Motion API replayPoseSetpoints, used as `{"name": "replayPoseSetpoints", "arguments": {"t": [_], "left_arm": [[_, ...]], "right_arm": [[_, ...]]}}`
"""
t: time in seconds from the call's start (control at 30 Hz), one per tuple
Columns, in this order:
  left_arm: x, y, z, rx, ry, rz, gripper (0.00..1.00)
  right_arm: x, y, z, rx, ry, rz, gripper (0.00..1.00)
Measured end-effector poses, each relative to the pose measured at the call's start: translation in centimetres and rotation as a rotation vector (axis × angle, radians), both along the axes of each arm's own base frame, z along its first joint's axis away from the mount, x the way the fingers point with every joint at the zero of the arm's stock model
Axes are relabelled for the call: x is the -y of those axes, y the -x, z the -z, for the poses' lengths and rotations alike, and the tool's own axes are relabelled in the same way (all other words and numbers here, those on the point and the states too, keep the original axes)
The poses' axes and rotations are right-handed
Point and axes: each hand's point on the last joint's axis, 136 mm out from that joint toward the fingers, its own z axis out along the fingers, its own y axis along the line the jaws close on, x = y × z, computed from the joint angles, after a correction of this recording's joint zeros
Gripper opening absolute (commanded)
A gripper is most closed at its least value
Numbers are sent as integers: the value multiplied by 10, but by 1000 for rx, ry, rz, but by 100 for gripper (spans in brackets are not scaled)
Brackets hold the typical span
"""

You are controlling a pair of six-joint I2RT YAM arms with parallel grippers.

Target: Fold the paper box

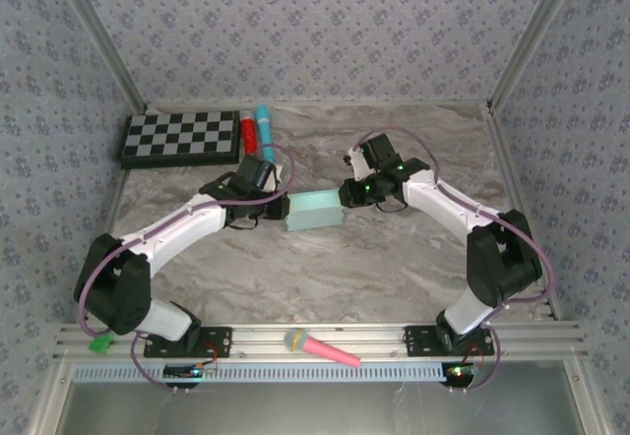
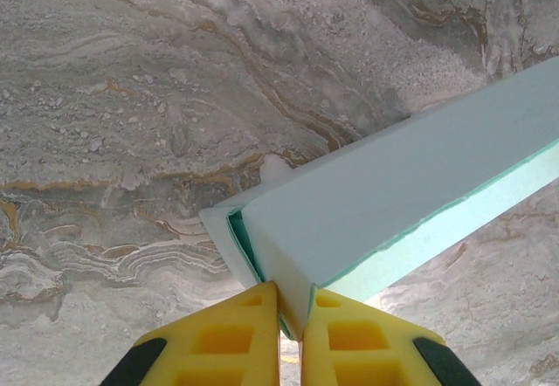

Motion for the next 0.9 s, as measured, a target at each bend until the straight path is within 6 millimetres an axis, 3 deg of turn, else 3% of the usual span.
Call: {"name": "replayPoseSetpoints", "arguments": {"t": [0.2, 0.4, 0.53, 0.9], "left_arm": [[1, 4, 2, -6, -10, 11, 14], [2, 6, 2, -9, -14, 21, 19], [1, 8, 3, -18, -24, 27, 28], [-3, 7, 3, -12, -45, 20, 33]], "right_arm": [[3, 9, 1, 3, 19, -2, 24], [5, 9, -10, 35, 10, 4, 26], [5, 9, -13, 41, 7, 5, 27], [6, 6, -14, 49, 2, 10, 25]]}}
